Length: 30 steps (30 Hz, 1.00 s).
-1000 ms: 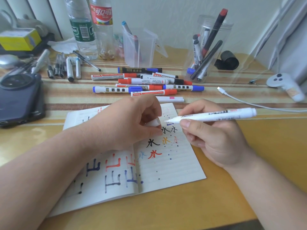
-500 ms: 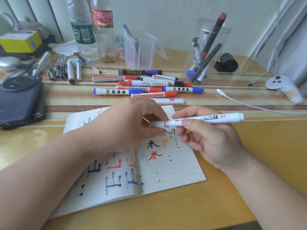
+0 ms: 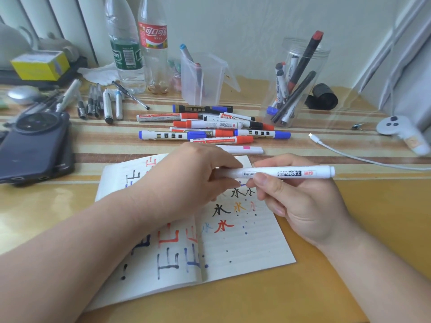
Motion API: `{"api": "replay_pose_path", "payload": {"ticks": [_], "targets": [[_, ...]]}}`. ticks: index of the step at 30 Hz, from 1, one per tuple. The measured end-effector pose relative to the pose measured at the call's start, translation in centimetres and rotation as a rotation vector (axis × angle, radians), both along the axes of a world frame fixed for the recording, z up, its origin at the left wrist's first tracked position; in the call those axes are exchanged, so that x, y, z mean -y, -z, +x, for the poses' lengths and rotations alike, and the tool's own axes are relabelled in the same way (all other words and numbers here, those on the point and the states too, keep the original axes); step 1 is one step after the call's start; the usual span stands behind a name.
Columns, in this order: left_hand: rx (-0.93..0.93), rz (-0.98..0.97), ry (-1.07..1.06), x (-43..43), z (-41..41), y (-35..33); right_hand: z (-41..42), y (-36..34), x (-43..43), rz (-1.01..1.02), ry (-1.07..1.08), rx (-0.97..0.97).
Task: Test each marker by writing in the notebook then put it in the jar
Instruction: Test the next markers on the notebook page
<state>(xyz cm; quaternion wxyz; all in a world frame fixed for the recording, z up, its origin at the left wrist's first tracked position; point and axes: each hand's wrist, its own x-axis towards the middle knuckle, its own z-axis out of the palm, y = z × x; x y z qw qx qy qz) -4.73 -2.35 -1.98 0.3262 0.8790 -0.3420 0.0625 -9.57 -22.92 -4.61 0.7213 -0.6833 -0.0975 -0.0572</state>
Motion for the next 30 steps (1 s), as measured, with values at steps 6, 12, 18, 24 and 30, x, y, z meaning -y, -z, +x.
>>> {"api": "replay_pose_path", "payload": {"ticks": [6,12,18,24,30], "targets": [[-0.086,-0.066,-0.083,0.3,-0.5,0.5,-0.2,0.1,-0.7,-0.076,0.027,0.081],[-0.159,-0.074,-0.044,0.4,-0.6,0.3,0.1,0.3,-0.8,-0.086,0.032,0.076],[-0.051,-0.203,-0.214,0.1,0.6,0.7,2.3,-2.2,-2.2,-0.152,0.093,0.167],[-0.046,-0.292,-0.399,-1.3,2.0,1.2,7.0,-6.9,-5.2,-0.386,0.221,0.360],[-0.113,-0.239,-0.547,-1.7,3.6,2.0,11.5,-8.2,-5.3,-0.406,0.379,0.433]]}}
